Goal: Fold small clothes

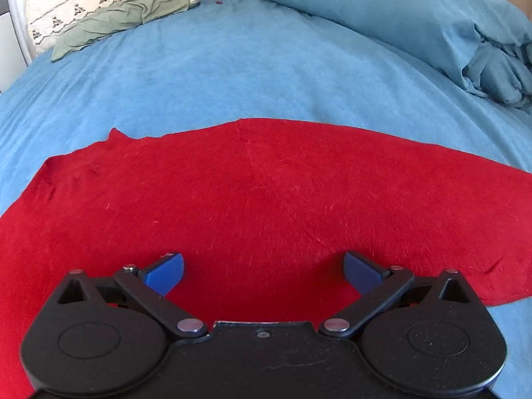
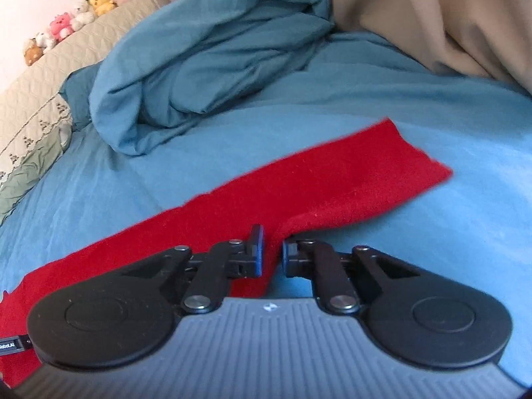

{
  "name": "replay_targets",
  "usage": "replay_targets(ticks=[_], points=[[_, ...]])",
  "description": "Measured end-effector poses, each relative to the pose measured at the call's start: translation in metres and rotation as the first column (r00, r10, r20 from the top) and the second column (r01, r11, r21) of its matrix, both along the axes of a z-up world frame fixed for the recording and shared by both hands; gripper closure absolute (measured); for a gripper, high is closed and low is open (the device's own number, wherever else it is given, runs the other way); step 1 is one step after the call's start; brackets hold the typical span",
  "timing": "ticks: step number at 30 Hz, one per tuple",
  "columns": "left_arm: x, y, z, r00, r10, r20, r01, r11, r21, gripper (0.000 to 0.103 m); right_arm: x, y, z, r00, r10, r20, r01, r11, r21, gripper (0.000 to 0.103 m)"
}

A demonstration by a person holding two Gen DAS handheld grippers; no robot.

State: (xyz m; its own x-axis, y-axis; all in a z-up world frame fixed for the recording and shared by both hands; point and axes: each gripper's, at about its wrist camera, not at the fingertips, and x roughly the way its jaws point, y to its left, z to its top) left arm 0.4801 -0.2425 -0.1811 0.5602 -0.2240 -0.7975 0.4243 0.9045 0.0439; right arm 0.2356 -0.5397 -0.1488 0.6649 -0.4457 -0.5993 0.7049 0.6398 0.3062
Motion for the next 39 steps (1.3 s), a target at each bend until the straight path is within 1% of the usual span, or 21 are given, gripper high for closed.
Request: replay_targets(ticks=[2,4,7,9,11,12,14,17,19,20,23,25,26,27,29,30,31,33,35,37,39], points=[[0.002,0.002,0.003,1.0,-0.002,-0.019,0.002,1.0,-0.01,0.0,0.009,0.004,0.014,0.999,0.031,0.015,-0.031,0.999,-0.01,0.082],[0.005,0.007,0.007,1.0,0.003,-0.012,-0.003,1.0,-0.013,0.0,0.021,0.013,0.033,0.996,0.082,0.035,-0.081,0.996,-0.02,0.082],[0.003,0.023,0.02,0.998,0.046,0.051,-0.047,0.999,0.018,0.0,0.053,0.037,0.07,0.977,0.201,0.076,-0.198,0.979,-0.051,0.082],[-0.001,0.042,0.034,0.993,0.058,0.107,-0.06,0.998,0.012,0.0,0.08,0.067,0.094,0.943,0.315,0.106,-0.306,0.948,-0.087,0.082],[-0.005,0.067,0.047,0.983,0.084,0.162,-0.084,0.996,-0.004,0.0,0.111,0.107,0.112,0.884,0.452,0.12,-0.44,0.891,-0.116,0.082],[-0.009,0.082,0.055,0.974,0.112,0.198,-0.111,0.994,-0.017,0.0,0.128,0.131,0.116,0.838,0.531,0.127,-0.518,0.846,-0.123,0.082],[-0.018,0.115,0.064,0.961,0.162,0.226,-0.151,0.986,-0.064,0.0,0.16,0.182,0.114,0.729,0.674,0.12,-0.664,0.739,-0.117,0.082],[-0.031,0.159,0.067,0.945,0.22,0.243,-0.203,0.975,-0.092,0.0,0.198,0.265,0.079,0.589,0.807,0.046,-0.803,0.591,-0.083,0.083],[-0.037,0.183,0.065,0.937,0.239,0.255,-0.23,0.971,-0.068,0.0,0.209,0.306,0.046,0.536,0.844,-0.003,-0.844,0.535,-0.039,0.083],[-0.038,0.195,0.061,0.936,0.248,0.25,-0.242,0.969,-0.056,0.0,0.211,0.322,0.028,0.518,0.855,-0.027,-0.855,0.518,-0.016,0.083],[-0.039,0.223,0.052,0.942,0.259,0.213,-0.256,0.966,-0.046,0.0,0.205,0.349,-0.01,0.506,0.858,-0.094,-0.861,0.509,0.01,0.083],[-0.038,0.237,0.045,0.948,0.264,0.18,-0.258,0.965,-0.056,0.0,0.193,0.348,-0.018,0.517,0.852,-0.08,-0.856,0.517,-0.025,0.081],[-0.038,0.241,0.043,0.95,0.267,0.164,-0.259,0.964,-0.068,0.0,0.191,0.348,-0.017,0.514,0.855,-0.077,-0.858,0.513,-0.027,0.073],[-0.038,0.243,0.042,0.951,0.27,0.151,-0.259,0.962,-0.084,0.0,0.188,0.347,-0.013,0.5,0.863,-0.08,-0.866,0.5,-0.02,0.064],[-0.038,0.242,0.043,0.955,0.267,0.129,-0.251,0.96,-0.125,0.0,0.175,0.34,-0.002,0.486,0.87,-0.084,-0.874,0.484,-0.047,0.007],[-0.035,0.239,0.046,0.958,0.259,0.127,-0.24,0.96,-0.144,0.0,0.166,0.336,0.005,0.489,0.867,-0.096,-0.871,0.481,-0.099,0.0],[-0.034,0.235,0.048,0.96,0.248,0.129,-0.227,0.961,-0.156,0.0,0.156,0.332,0.012,0.491,0.863,-0.118,-0.868,0.473,-0.154,0.0],[-0.036,0.218,0.056,0.969,0.2,0.144,-0.174,0.969,-0.175,0.0,0.141,0.324,0.024,0.48,0.86,-0.172,-0.872,0.446,-0.203,0.0],[-0.039,0.195,0.063,0.976,0.129,0.174,-0.099,0.981,-0.17,0.0,0.127,0.31,0.028,0.496,0.84,-0.221,-0.863,0.449,-0.232,0.0],[-0.042,0.166,0.065,0.978,0.038,0.204,-0.016,0.994,-0.108,0.0,0.118,0.294,0.028,0.533,0.799,-0.279,-0.844,0.478,-0.243,0.0],[-0.046,0.134,0.06,0.973,-0.069,0.22,0.073,0.997,-0.013,0.0,0.106,0.277,0.025,0.568,0.758,-0.321,-0.823,0.517,-0.234,0.0]])
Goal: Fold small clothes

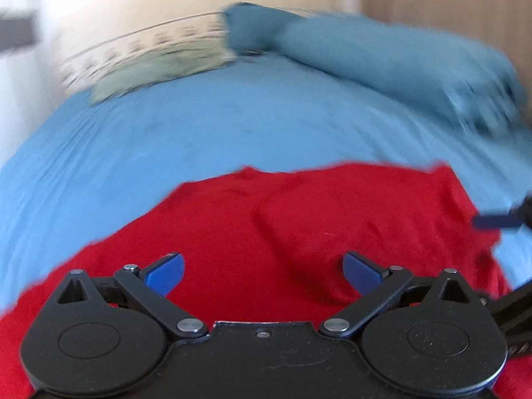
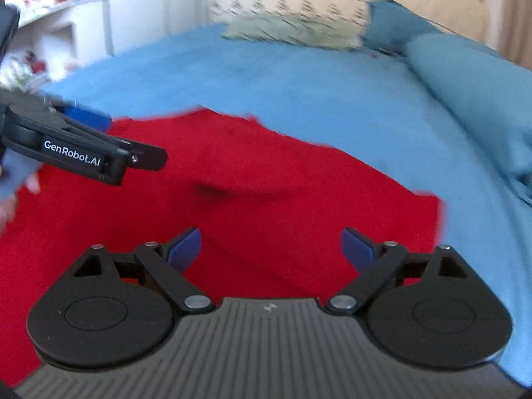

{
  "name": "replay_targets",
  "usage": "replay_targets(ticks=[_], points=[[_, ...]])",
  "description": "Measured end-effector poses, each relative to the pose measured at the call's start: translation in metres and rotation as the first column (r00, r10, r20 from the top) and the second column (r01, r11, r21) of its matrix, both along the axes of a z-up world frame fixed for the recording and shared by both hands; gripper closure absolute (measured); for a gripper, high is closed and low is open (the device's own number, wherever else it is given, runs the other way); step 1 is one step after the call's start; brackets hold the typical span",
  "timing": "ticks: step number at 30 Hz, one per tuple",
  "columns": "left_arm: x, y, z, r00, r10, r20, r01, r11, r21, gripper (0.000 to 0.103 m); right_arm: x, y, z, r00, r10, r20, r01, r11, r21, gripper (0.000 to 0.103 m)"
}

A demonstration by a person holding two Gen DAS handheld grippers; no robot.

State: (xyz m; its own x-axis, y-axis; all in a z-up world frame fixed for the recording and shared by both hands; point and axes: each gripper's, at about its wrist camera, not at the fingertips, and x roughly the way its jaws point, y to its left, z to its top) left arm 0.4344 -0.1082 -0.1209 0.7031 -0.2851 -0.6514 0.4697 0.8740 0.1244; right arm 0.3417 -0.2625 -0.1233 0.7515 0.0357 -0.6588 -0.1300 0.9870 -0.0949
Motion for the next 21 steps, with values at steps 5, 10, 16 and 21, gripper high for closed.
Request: replay_targets(ticks=[5,10,16,21], points=[[-0.004,-0.054,-0.025,0.992,-0.126,0.022,0.121,0.979,0.166,0.018,-0.018,-0.018,-0.016,0.996,-0.077,-0.046,0.073,0.994,-0.075,0.0],[0.002,-0.061,-0.041,0.993,-0.111,0.042,0.103,0.982,0.161,0.031,-0.028,-0.036,-0.025,0.991,-0.126,-0.039,0.125,0.992,-0.03,0.0],[0.015,-0.075,-0.05,0.971,-0.221,0.097,0.195,0.955,0.221,0.06,-0.018,-0.042,-0.031,0.979,-0.192,-0.061,0.197,0.977,0.087,0.0],[0.022,-0.081,-0.048,0.965,-0.251,0.073,0.232,0.951,0.205,0.096,-0.021,-0.043,-0.031,0.975,-0.215,-0.062,0.22,0.969,0.114,0.0]])
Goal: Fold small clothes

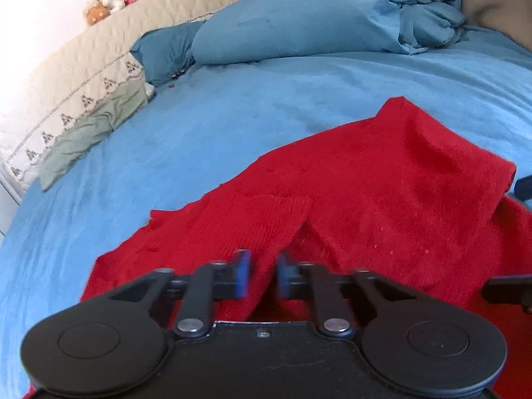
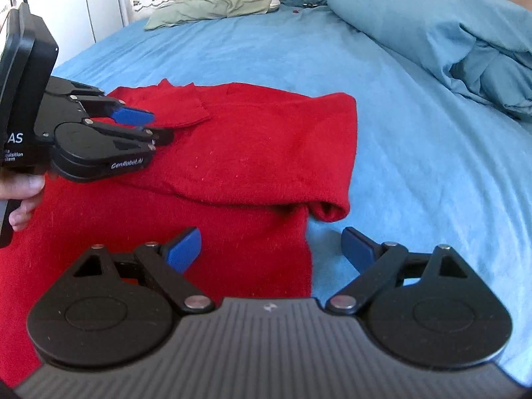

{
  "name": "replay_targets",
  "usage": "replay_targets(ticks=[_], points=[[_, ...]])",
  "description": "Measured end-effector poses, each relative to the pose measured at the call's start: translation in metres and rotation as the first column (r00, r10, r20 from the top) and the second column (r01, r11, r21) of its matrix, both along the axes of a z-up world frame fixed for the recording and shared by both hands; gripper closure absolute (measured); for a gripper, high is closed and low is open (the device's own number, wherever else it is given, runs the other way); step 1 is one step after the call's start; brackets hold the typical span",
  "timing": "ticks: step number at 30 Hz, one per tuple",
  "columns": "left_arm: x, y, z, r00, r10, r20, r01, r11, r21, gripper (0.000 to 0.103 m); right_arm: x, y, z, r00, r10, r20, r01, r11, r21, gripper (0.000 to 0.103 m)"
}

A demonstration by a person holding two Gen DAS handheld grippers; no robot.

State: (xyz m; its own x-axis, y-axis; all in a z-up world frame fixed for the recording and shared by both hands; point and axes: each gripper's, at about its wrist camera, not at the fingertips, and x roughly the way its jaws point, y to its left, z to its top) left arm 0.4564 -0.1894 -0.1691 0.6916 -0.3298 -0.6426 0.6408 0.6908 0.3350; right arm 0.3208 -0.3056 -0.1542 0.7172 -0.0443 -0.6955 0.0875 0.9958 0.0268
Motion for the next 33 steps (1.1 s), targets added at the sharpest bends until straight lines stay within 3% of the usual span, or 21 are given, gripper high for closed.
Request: replay_targets(ticks=[4,8,11,15,16,18,20,22,25,27,28,29,30,33], points=[[0.009,0.013,0.008,0.997,0.06,-0.054,-0.065,0.993,-0.097,0.097,0.002,-0.001,0.002,1.0,-0.001,-0.001,0.001,1.0,-0.001,0.0],[0.006,0.053,0.022,0.984,0.16,-0.078,-0.175,0.952,-0.251,0.097,0.003,-0.003,0.002,1.0,-0.017,0.01,0.017,1.0,-0.004,0.0],[0.0,0.092,0.024,0.959,0.259,-0.118,-0.284,0.896,-0.341,0.097,0.001,-0.005,0.0,0.999,-0.033,0.013,0.033,0.999,0.015,0.0],[-0.002,0.136,0.01,0.899,0.351,-0.261,-0.434,0.791,-0.43,0.095,0.001,-0.004,-0.001,0.999,-0.045,0.015,0.044,0.999,0.022,0.0],[-0.002,0.143,0.006,0.885,0.365,-0.289,-0.462,0.766,-0.448,0.092,0.0,-0.003,-0.001,0.999,-0.045,0.015,0.044,0.999,0.021,0.0],[-0.001,0.152,0.0,0.867,0.366,-0.339,-0.493,0.732,-0.47,0.076,0.001,-0.004,0.0,0.999,-0.043,0.013,0.042,0.999,0.019,0.0],[0.0,0.155,-0.003,0.87,0.339,-0.358,-0.486,0.716,-0.502,0.053,0.002,-0.005,0.001,0.999,-0.037,0.011,0.037,0.999,0.016,0.0],[0.0,0.152,-0.003,0.876,0.324,-0.356,-0.474,0.712,-0.518,0.046,0.003,-0.006,0.001,0.999,-0.033,0.006,0.033,0.999,0.012,0.0],[0.007,0.148,-0.002,0.869,0.336,-0.365,-0.489,0.704,-0.516,0.046,0.004,-0.006,0.001,0.999,-0.033,0.001,0.033,0.999,0.008,0.0],[0.012,0.148,-0.003,0.865,0.344,-0.365,-0.497,0.694,-0.521,0.048,0.005,-0.006,0.0,0.999,-0.036,0.002,0.036,0.999,0.003,0.0],[0.014,0.146,-0.002,0.861,0.357,-0.363,-0.504,0.694,-0.515,0.064,0.005,-0.004,0.0,0.999,-0.038,0.004,0.038,0.999,-0.002,0.0],[0.02,0.144,-0.001,0.853,0.38,-0.358,-0.519,0.697,-0.495,0.099,0.006,-0.004,0.0,0.999,-0.038,0.006,0.038,0.999,-0.009,0.0],[0.026,0.143,0.001,0.845,0.399,-0.356,-0.532,0.702,-0.474,0.097,0.007,-0.004,0.0,0.999,-0.039,0.011,0.039,0.999,-0.016,0.0],[0.02,0.151,0.018,0.865,0.422,-0.272,-0.501,0.695,-0.515,0.098,0.013,-0.007,-0.003,0.997,-0.075,0.033,0.076,0.997,-0.029,0.0]])
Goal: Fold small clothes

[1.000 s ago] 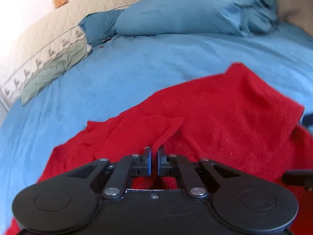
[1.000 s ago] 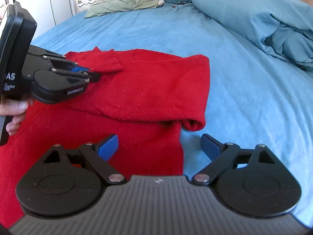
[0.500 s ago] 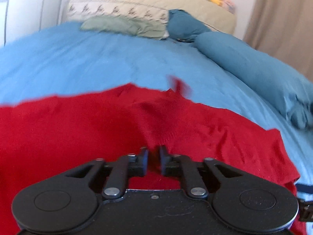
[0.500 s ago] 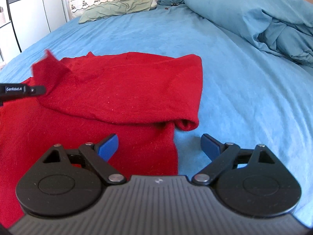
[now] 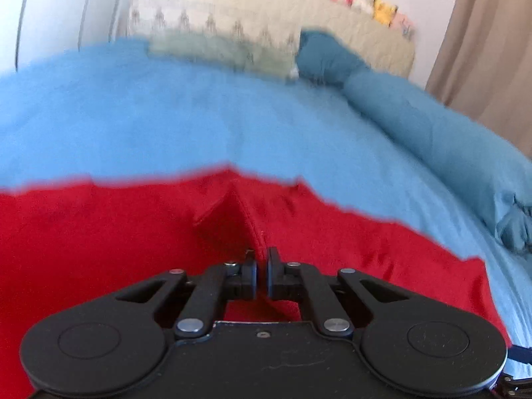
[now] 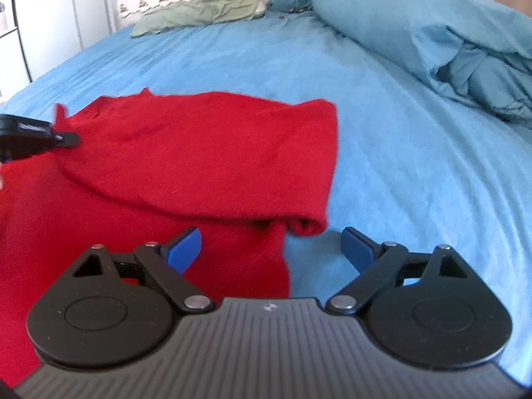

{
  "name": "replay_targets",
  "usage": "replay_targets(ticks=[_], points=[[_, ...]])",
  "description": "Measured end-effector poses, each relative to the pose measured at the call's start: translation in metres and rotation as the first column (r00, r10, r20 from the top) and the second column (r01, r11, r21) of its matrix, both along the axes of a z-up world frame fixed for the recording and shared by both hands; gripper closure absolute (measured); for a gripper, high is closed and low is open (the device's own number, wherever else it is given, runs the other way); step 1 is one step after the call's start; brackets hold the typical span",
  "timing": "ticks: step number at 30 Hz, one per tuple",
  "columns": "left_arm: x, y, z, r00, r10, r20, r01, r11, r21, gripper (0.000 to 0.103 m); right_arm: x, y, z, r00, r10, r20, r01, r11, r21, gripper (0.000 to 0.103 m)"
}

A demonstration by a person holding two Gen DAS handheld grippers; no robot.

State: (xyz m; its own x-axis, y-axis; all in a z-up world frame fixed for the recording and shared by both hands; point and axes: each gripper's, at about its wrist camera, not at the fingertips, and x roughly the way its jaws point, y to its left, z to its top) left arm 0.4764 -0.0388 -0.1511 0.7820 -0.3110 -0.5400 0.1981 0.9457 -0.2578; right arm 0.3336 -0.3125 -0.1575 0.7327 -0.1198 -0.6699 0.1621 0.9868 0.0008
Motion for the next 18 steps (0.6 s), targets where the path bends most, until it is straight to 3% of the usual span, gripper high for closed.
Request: replay_targets(ticks=[3,6,12,14,18], points=[[-0.014,0.019,0.023,0.99,0.088,0.109,-0.09,0.996,0.015,0.098,0.008,-0.005,-0.002,0.999,-0.037,0.01,0.036,0.999,0.013,0.0],[-0.027,0.053,0.033,0.971,0.174,0.162,-0.175,0.985,-0.011,0.098,0.017,-0.004,-0.001,0.998,-0.062,0.013,0.062,0.998,0.0,0.0],[-0.041,0.1,0.007,0.964,0.257,0.063,-0.254,0.966,-0.055,0.098,0.033,0.006,-0.002,0.998,-0.062,0.014,0.063,0.996,-0.068,0.0],[-0.048,0.107,0.0,0.961,0.273,0.041,-0.27,0.961,-0.064,0.098,0.033,0.0,-0.002,0.992,-0.124,0.018,0.126,0.988,-0.089,0.0],[-0.067,0.108,-0.004,0.965,0.261,0.018,-0.259,0.963,-0.078,0.098,0.019,-0.024,-0.004,0.979,-0.203,0.021,0.203,0.979,-0.003,0.0]])
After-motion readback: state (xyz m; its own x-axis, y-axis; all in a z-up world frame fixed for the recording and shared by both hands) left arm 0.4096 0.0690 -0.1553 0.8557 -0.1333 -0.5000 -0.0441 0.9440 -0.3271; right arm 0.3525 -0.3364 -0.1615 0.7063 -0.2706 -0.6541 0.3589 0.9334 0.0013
